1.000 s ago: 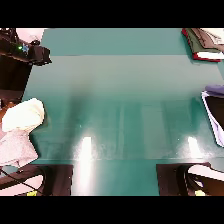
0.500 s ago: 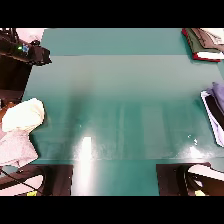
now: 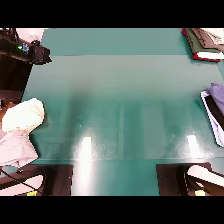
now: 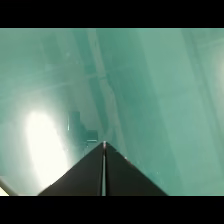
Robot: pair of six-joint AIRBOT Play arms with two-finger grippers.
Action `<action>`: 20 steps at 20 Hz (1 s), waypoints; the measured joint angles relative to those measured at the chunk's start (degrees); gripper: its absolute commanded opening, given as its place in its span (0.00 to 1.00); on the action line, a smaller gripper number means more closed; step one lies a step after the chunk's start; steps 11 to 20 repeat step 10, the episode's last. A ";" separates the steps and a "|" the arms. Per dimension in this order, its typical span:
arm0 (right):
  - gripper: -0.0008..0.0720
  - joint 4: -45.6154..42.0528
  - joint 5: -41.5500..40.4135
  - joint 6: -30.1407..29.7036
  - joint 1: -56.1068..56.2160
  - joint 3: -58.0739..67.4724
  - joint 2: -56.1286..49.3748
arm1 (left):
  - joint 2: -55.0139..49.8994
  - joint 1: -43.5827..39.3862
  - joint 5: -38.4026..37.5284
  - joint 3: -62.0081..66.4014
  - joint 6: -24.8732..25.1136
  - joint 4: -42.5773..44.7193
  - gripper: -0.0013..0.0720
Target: Fold the shirts.
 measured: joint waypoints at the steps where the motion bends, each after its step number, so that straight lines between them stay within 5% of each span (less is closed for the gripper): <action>1: 0.26 0.90 -0.13 0.07 3.17 0.00 0.66 | 0.00 0.00 0.24 0.00 0.00 0.00 0.05; 2: 0.04 1.70 -0.20 0.09 6.49 0.00 1.36 | 0.00 0.00 0.63 0.00 0.00 0.00 0.05; 10: 0.04 3.41 -3.39 -0.22 30.40 0.02 5.57 | 0.00 0.00 2.32 0.00 0.02 -0.02 0.05; 20: 0.04 3.41 -3.39 -0.22 30.40 0.02 5.57 | 0.00 0.00 2.32 0.00 0.02 -0.02 0.05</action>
